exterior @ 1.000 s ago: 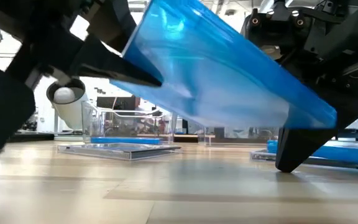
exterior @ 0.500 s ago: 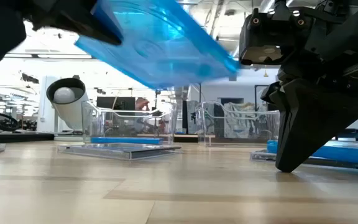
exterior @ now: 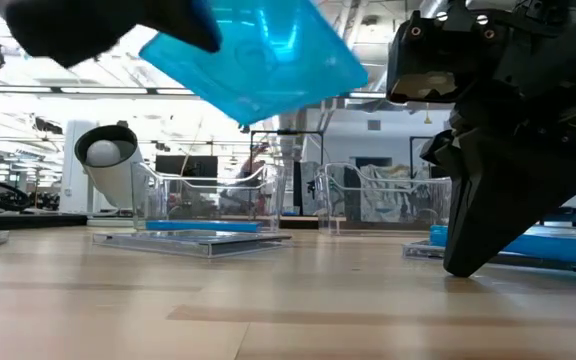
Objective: Pick & place jewel cases by type
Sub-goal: Put the left blue cd case into the left transparent bin
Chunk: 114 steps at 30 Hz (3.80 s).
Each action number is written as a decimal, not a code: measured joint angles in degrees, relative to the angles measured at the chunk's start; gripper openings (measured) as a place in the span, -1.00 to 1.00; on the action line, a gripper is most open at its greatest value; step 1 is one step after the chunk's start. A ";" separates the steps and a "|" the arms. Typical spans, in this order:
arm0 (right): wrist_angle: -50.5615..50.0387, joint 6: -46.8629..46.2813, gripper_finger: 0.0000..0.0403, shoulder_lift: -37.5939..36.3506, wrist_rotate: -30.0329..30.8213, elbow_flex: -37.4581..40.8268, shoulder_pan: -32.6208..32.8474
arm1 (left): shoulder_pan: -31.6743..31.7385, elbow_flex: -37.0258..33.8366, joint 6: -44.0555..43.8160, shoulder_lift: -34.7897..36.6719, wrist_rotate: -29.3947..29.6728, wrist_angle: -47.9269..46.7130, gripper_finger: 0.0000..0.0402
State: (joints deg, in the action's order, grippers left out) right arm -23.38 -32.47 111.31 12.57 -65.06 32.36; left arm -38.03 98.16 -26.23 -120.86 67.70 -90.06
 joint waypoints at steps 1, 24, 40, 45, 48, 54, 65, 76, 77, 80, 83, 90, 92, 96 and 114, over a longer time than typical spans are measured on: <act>-0.02 0.01 -1.00 -0.01 -0.05 0.00 0.02 | 0.67 -0.01 -0.01 0.00 0.06 0.05 -0.87; 1.08 1.62 -1.00 -0.01 0.18 0.11 0.55 | 15.91 -0.03 1.88 15.48 8.97 0.04 -0.87; 6.44 7.63 -1.00 0.21 1.78 0.13 0.57 | 37.51 -0.01 14.12 23.12 -8.18 0.08 -0.86; 6.32 7.66 -1.00 0.17 1.93 0.09 0.57 | 42.41 -0.01 20.71 23.10 -14.53 5.08 -0.86; 6.30 7.66 -1.00 0.13 1.95 0.09 0.57 | 44.44 -0.01 25.38 23.09 -18.29 7.93 -0.86; 6.34 8.53 -1.00 0.10 2.17 0.07 0.55 | 47.27 -0.06 34.87 21.60 -24.16 13.48 -0.86; 5.89 8.57 -1.00 0.02 2.37 -0.02 0.57 | 53.74 -0.95 38.79 19.52 -30.68 15.45 -0.86; 5.91 9.05 -1.00 0.02 2.47 -0.02 0.13 | 55.55 -10.71 41.67 19.43 -34.00 18.91 -0.86; 5.91 9.05 -1.00 0.02 2.50 -0.02 0.12 | 55.79 -11.58 42.09 19.43 -33.98 19.63 -0.86; 5.93 9.05 -1.00 0.02 2.54 -0.02 0.04 | 56.35 -13.84 43.00 19.43 -34.01 22.07 -0.86; 5.95 9.05 -1.00 -0.01 2.54 -0.02 -0.03 | 56.80 -15.02 43.98 19.47 -34.01 24.82 -0.86; 5.97 9.03 -1.00 -0.01 2.52 -0.02 -0.63 | 58.00 -17.45 46.16 19.47 -36.49 30.93 -0.86; 5.94 9.03 -1.00 -0.01 2.54 -0.02 -0.64 | 58.37 -18.17 46.22 19.47 -36.52 31.06 -0.86; 5.94 9.03 -1.00 -0.01 2.50 -0.02 -0.61 | 58.92 -19.81 46.24 19.47 -36.49 31.26 -0.86; 5.95 9.01 -1.00 -0.01 2.45 -0.02 -0.63 | 59.20 -21.78 46.63 19.47 -35.93 35.61 -0.61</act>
State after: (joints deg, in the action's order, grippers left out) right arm -17.43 -23.46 111.31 15.03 -65.08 31.73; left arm 21.17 76.38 20.40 -101.38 31.77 -54.45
